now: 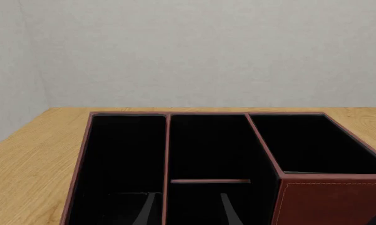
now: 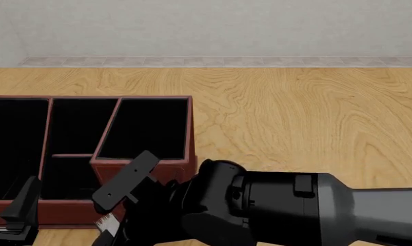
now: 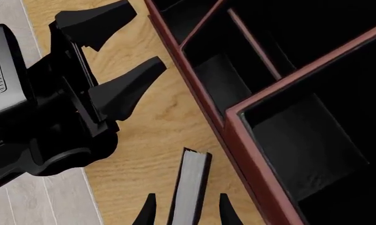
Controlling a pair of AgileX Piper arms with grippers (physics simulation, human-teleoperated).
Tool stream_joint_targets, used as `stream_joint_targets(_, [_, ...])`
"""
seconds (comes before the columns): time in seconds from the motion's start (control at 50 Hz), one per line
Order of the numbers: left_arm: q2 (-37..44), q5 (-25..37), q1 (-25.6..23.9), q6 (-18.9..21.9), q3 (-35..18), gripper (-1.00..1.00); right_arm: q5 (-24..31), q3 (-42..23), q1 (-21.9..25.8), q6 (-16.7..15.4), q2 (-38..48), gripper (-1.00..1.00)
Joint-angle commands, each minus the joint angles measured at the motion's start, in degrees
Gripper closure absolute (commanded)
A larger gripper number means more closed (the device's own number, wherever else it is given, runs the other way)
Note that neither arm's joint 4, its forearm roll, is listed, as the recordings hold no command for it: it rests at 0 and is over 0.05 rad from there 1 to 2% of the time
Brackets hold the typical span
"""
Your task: Pick up the book and place it in the right compartment of the caddy.
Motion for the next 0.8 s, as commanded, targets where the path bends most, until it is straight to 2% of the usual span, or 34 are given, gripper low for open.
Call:
stream_joint_targets(0.02, [0.0, 0.0, 0.0, 0.0, 0.0, -1.0, -0.4, 0.3, 0.1, 0.7, 0.6, -1.0])
stream_joint_targets(0.8, [0.0, 0.0, 0.0, 0.0, 0.0, -1.0, -1.7, 1.2, 1.9, 2.6, 2.9, -1.0])
